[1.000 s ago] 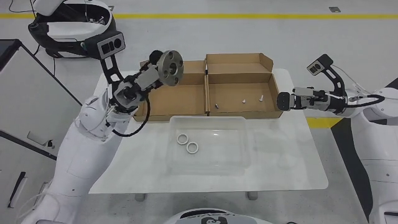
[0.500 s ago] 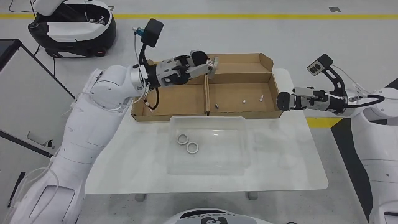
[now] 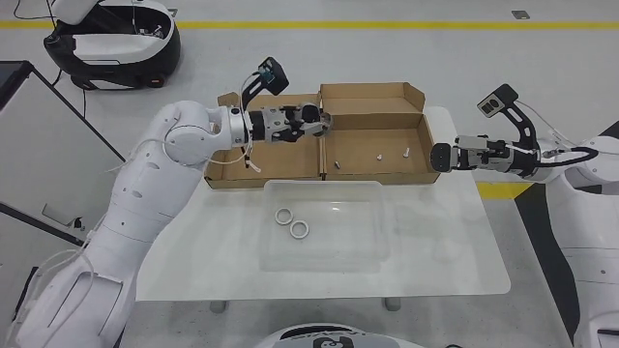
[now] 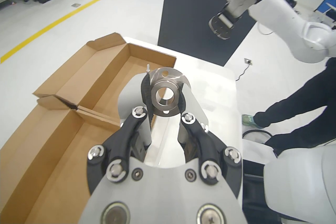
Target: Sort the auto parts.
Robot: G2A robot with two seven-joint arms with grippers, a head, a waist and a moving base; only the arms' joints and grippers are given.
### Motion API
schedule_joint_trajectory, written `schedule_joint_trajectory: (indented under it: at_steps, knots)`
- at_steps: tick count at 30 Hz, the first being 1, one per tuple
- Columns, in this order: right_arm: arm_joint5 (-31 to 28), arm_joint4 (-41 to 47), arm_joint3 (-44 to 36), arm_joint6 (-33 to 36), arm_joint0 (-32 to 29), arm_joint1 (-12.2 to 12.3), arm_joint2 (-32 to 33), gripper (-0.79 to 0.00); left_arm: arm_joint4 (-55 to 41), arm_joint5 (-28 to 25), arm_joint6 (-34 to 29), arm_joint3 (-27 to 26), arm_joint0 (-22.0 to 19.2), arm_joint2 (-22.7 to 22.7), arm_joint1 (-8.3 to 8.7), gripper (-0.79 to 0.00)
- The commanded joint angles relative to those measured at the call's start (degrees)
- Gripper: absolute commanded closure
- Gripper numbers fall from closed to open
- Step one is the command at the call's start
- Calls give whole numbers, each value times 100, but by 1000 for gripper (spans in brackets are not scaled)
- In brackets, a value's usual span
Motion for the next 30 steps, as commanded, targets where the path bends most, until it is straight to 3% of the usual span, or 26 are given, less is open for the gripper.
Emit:
schedule_joint_trajectory:
  at_steps: [1,14,22,30]
  knots:
    - [0,0,0,0,0,0,0,-785,235,43,88,220,-154,174,-51,0]
    - [0,0,0,0,0,0,0,-785,1562,498,65,1427,-906,1011,-319,0]
    - [0,0,0,0,0,0,0,-785,2189,1057,-43,1721,-1050,1380,-458,0]
    - [0,0,0,0,0,0,0,-785,2908,1261,-1,2082,-1198,1720,-591,0]
